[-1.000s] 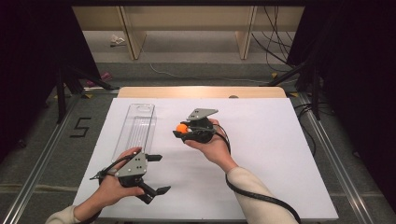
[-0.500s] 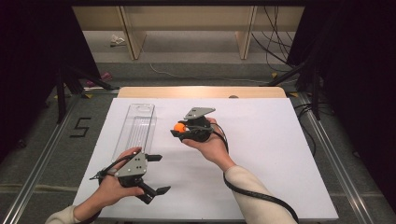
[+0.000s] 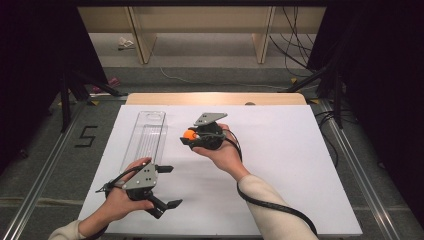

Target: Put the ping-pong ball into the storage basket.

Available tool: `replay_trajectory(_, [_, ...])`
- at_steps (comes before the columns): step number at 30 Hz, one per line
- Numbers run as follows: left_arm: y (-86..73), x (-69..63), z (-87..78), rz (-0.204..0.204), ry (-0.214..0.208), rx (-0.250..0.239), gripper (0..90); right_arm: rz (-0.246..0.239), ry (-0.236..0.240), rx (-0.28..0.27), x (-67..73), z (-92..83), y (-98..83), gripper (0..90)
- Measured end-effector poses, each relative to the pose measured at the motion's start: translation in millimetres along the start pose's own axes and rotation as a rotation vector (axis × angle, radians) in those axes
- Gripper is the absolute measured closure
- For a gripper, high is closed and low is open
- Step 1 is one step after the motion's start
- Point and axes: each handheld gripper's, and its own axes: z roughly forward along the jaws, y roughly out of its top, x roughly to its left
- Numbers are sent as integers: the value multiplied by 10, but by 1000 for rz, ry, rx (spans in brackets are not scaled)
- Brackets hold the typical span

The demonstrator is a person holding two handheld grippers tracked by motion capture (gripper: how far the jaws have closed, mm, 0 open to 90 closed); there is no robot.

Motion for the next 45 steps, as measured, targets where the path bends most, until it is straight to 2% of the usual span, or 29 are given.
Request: replay_trajectory(45, [7,-12,-3,2,-2,-4,0,-17,19,1,46,155,154,516])
